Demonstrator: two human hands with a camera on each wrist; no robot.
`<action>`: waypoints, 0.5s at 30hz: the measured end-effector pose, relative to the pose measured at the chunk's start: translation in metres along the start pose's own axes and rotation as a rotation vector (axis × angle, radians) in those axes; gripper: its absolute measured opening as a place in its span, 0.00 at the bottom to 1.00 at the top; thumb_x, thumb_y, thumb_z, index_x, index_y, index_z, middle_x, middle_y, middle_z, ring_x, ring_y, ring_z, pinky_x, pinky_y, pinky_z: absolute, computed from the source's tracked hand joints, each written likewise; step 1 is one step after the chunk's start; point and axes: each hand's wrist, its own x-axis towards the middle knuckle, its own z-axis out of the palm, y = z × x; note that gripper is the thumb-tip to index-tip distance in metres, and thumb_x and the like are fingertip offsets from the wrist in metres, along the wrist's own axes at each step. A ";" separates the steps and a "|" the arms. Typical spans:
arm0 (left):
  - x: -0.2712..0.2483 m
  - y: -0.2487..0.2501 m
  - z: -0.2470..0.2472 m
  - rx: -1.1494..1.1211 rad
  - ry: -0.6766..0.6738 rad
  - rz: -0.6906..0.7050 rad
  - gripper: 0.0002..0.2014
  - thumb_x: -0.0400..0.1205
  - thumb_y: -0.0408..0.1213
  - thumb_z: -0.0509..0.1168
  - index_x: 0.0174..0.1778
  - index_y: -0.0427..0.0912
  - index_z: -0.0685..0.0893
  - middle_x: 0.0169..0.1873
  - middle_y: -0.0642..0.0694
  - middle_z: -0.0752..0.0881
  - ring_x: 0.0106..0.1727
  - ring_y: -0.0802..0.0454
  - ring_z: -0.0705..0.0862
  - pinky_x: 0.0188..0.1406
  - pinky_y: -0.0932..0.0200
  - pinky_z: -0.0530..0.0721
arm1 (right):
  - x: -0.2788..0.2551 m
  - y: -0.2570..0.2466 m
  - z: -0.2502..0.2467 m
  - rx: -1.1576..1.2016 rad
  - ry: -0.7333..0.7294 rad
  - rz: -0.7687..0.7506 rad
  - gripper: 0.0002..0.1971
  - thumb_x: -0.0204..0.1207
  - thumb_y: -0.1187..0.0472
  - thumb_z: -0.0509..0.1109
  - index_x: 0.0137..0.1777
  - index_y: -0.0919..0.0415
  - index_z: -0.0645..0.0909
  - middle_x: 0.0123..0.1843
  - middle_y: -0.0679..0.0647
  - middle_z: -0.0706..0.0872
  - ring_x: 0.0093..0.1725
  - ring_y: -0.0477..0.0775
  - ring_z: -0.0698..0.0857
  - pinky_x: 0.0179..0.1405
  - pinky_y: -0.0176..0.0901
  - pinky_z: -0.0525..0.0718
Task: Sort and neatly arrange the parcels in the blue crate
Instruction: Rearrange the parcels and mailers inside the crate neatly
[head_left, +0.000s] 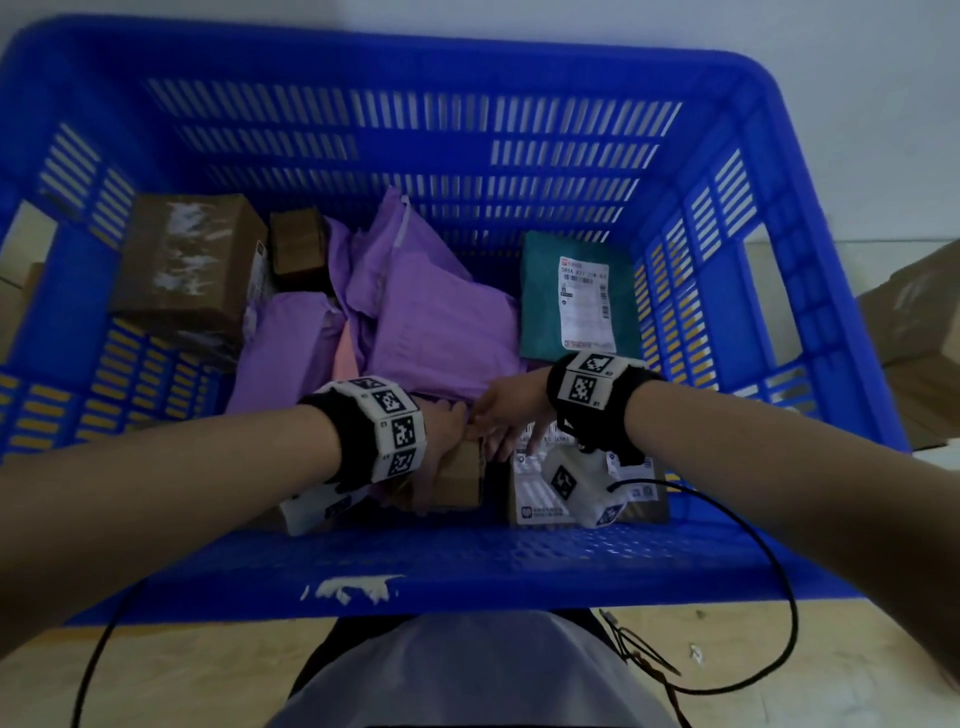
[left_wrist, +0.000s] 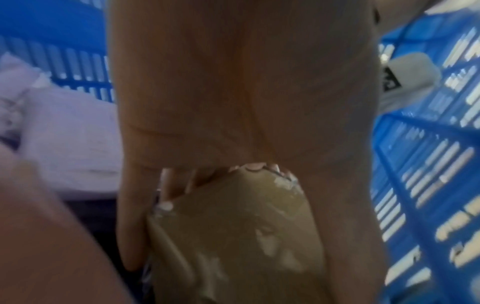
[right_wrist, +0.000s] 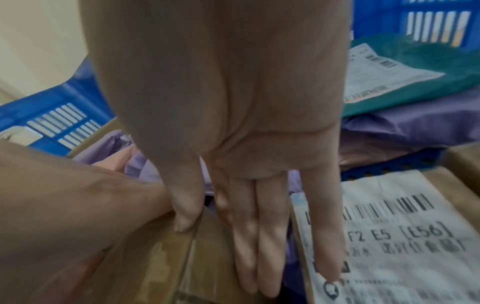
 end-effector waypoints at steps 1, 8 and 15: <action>0.000 -0.001 0.000 -0.001 0.008 0.002 0.55 0.62 0.49 0.81 0.77 0.33 0.56 0.72 0.37 0.70 0.70 0.42 0.75 0.68 0.53 0.76 | -0.001 0.001 0.000 0.004 0.008 -0.006 0.07 0.87 0.57 0.55 0.55 0.59 0.72 0.56 0.62 0.82 0.57 0.56 0.81 0.53 0.52 0.79; -0.015 -0.020 -0.033 -0.175 0.071 0.000 0.33 0.66 0.48 0.78 0.64 0.38 0.79 0.55 0.44 0.84 0.48 0.51 0.79 0.44 0.60 0.76 | -0.026 0.003 -0.020 0.014 0.077 -0.108 0.17 0.83 0.66 0.60 0.70 0.62 0.74 0.60 0.62 0.86 0.57 0.54 0.83 0.65 0.56 0.78; -0.047 -0.057 -0.089 -0.312 0.225 -0.003 0.30 0.69 0.50 0.76 0.65 0.41 0.78 0.56 0.48 0.84 0.54 0.50 0.83 0.53 0.59 0.81 | -0.076 -0.005 -0.054 0.236 0.304 -0.264 0.08 0.81 0.51 0.65 0.46 0.52 0.82 0.46 0.51 0.87 0.50 0.52 0.85 0.54 0.51 0.82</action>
